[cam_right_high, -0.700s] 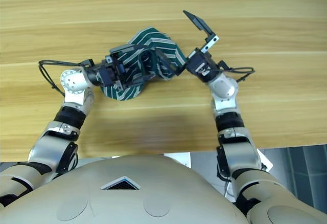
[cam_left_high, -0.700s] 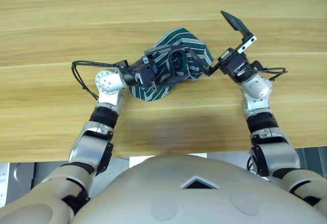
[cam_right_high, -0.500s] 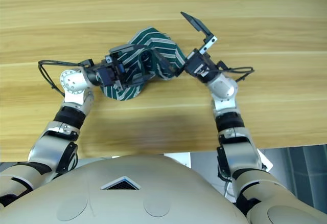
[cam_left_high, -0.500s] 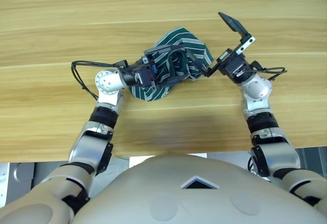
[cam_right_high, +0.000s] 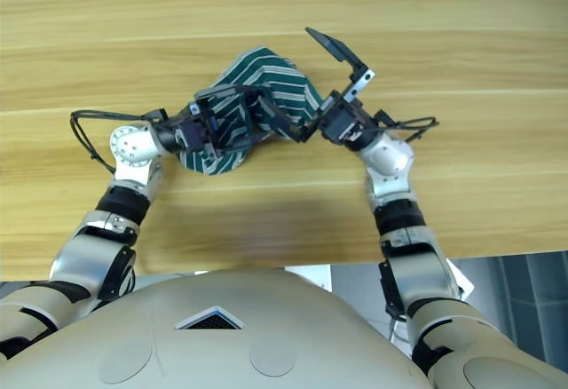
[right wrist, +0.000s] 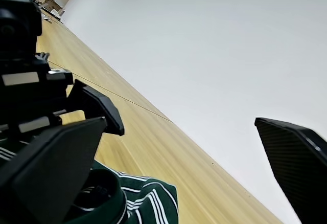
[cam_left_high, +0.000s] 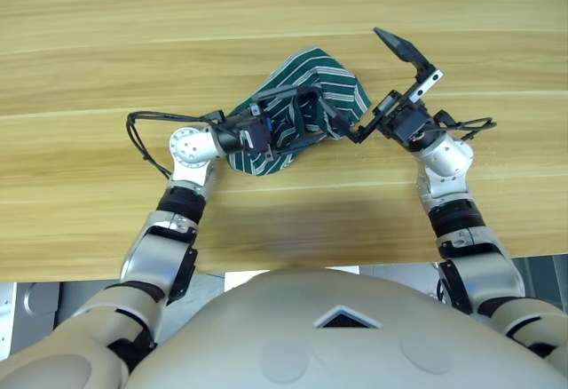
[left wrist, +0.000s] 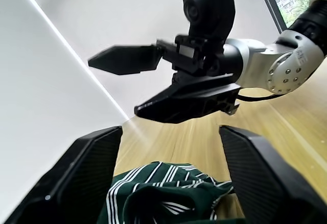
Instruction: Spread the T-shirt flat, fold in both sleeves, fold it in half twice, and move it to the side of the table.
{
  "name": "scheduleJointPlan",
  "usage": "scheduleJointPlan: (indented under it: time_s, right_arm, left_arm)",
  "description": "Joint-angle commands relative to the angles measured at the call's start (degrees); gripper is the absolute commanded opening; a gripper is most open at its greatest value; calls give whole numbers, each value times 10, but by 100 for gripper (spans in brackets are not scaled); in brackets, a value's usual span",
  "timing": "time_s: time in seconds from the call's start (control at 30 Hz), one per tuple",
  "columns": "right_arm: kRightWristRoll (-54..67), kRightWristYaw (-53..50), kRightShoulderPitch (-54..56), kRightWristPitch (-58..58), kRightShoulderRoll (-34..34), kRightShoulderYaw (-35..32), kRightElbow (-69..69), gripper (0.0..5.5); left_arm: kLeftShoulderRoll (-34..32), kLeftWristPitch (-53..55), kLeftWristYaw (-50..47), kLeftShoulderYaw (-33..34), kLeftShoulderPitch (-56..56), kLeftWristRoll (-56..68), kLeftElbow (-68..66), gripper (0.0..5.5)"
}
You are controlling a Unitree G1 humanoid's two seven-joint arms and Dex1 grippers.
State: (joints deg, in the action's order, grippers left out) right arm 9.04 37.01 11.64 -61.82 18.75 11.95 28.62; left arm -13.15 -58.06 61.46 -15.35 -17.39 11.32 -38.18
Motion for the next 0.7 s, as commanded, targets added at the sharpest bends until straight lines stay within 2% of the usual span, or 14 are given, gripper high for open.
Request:
scheduleJointPlan:
  time_s: [0.03, 0.23, 0.4, 0.7]
  right_arm:
    - [21, 13, -6, 8, 5, 6, -26, 540]
    - [25, 17, -3, 16, 4, 2, -26, 540]
    - [14, 15, 3, 19, -3, 2, -16, 540]
    - [-15, 1, 8, 17, -10, -3, 2, 540]
  left_arm:
    - [0, -9, -15, -6, -18, -28, -24, 352]
    - [3, -15, -16, -17, -20, -35, -29, 352]
    - [-3, 16, 36, -37, 4, 43, 32, 352]
    - [-5, 27, 52, -40, 12, 58, 46, 352]
